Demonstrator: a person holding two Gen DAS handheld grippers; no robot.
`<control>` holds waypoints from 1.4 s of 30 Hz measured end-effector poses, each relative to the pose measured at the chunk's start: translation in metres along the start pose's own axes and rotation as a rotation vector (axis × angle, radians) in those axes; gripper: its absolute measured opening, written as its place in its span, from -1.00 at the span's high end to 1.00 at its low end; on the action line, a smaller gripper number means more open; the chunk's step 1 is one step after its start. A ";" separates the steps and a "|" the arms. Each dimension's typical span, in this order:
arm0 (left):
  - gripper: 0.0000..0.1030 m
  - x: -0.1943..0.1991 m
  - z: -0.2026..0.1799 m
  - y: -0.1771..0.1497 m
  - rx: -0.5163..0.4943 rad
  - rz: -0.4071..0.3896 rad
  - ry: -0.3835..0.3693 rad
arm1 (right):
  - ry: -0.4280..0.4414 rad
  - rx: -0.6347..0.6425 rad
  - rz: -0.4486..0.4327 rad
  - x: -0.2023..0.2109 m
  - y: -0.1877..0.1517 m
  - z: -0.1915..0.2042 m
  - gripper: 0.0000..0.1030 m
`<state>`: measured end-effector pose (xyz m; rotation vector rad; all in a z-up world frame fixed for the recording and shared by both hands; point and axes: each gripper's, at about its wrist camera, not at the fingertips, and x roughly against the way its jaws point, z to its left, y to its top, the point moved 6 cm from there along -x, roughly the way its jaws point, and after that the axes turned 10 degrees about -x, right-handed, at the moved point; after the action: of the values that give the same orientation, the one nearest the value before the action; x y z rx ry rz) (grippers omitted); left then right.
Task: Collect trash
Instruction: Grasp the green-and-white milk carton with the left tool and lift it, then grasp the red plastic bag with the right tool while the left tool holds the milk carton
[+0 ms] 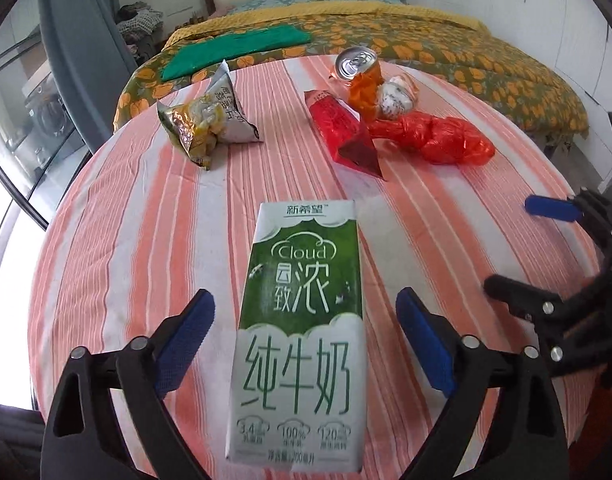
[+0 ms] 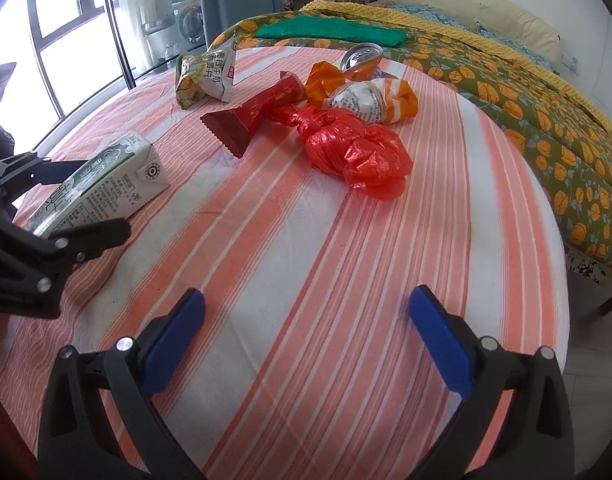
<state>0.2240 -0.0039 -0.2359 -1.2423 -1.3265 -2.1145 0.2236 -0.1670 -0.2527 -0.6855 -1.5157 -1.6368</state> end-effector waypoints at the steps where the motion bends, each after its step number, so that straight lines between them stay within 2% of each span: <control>1: -0.46 -0.002 0.001 0.000 0.007 0.001 -0.001 | -0.001 0.000 0.000 0.000 0.000 0.000 -0.91; 2: -0.37 -0.003 0.002 -0.002 0.015 0.004 -0.002 | -0.001 0.001 0.000 0.000 0.000 0.000 -0.91; 4: 0.02 -0.005 0.007 -0.003 0.043 -0.003 -0.024 | 0.000 0.000 0.001 0.000 0.000 0.000 -0.91; 5: 0.02 -0.004 0.011 -0.004 0.066 -0.005 -0.025 | 0.002 0.000 0.003 0.000 0.000 0.000 -0.91; 8: 0.03 0.000 0.025 -0.007 0.103 -0.019 0.036 | 0.030 0.001 0.013 0.001 0.000 -0.002 -0.91; 10: 0.02 0.003 0.035 -0.012 0.152 -0.026 0.021 | 0.114 -0.028 0.016 0.008 0.009 -0.009 -0.91; 11: 0.02 0.004 0.038 -0.014 0.175 -0.025 0.008 | 0.127 -0.042 0.001 0.012 0.016 -0.015 -0.91; 14: 0.02 0.001 0.039 -0.018 0.192 -0.009 -0.005 | 0.085 -0.025 -0.053 0.023 0.054 -0.029 -0.91; 15: -0.02 0.000 0.037 -0.017 0.185 -0.009 -0.001 | 0.100 -0.009 -0.039 0.021 0.071 -0.031 -0.91; 17: -0.32 -0.001 0.033 -0.016 0.171 -0.009 0.013 | 0.132 0.012 0.052 0.006 0.086 -0.028 -0.91; 18: -0.51 -0.001 0.032 -0.017 0.168 -0.007 0.022 | 0.125 0.038 0.128 -0.008 0.092 -0.026 -0.91; 19: -0.60 -0.003 0.030 -0.018 0.165 -0.003 0.025 | 0.102 0.064 0.157 -0.016 0.094 -0.023 -0.91; 21: -0.72 -0.005 0.025 -0.019 0.149 0.006 0.026 | 0.042 0.142 0.182 -0.030 0.098 -0.015 -0.90; 23: -0.78 -0.005 0.024 -0.019 0.137 0.003 0.047 | 0.022 0.172 0.193 -0.039 0.098 -0.009 -0.84; 24: -0.80 -0.006 0.024 -0.019 0.141 0.004 0.042 | 0.014 0.178 0.201 -0.043 0.097 -0.008 -0.66; 25: -0.83 -0.007 0.026 -0.020 0.155 0.007 0.030 | 0.012 0.176 0.213 -0.047 0.095 -0.005 -0.29; 26: -0.84 -0.009 0.029 -0.020 0.173 0.010 0.018 | 0.018 0.161 0.216 -0.048 0.093 -0.004 -0.10; 28: -0.89 -0.010 0.030 -0.020 0.176 0.014 0.015 | 0.032 0.125 0.197 -0.043 0.091 -0.004 0.01; 30: -0.89 -0.010 0.029 -0.020 0.169 0.017 0.022 | 0.030 0.092 0.182 -0.035 0.086 -0.006 0.02; 33: -0.89 -0.010 0.028 -0.020 0.168 0.018 0.023 | -0.004 0.034 0.204 -0.022 0.069 -0.012 0.02; 36: -0.90 -0.010 0.027 -0.020 0.166 0.018 0.027 | -0.056 0.048 0.234 -0.005 0.041 -0.015 0.02; 39: -0.90 -0.011 0.027 -0.020 0.166 0.015 0.034 | -0.046 0.058 0.248 0.010 0.012 -0.009 -0.01; 41: -0.90 -0.010 0.026 -0.021 0.167 0.014 0.036 | 0.014 0.027 0.260 0.017 0.000 -0.005 -0.27; 42: -0.90 -0.010 0.027 -0.022 0.168 0.014 0.035 | 0.059 -0.002 0.263 0.021 -0.004 -0.003 -0.47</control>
<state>0.2282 0.0283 -0.2512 -1.1378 -1.4428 -1.9606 0.2093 -0.1739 -0.2387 -0.7947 -1.3211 -1.4466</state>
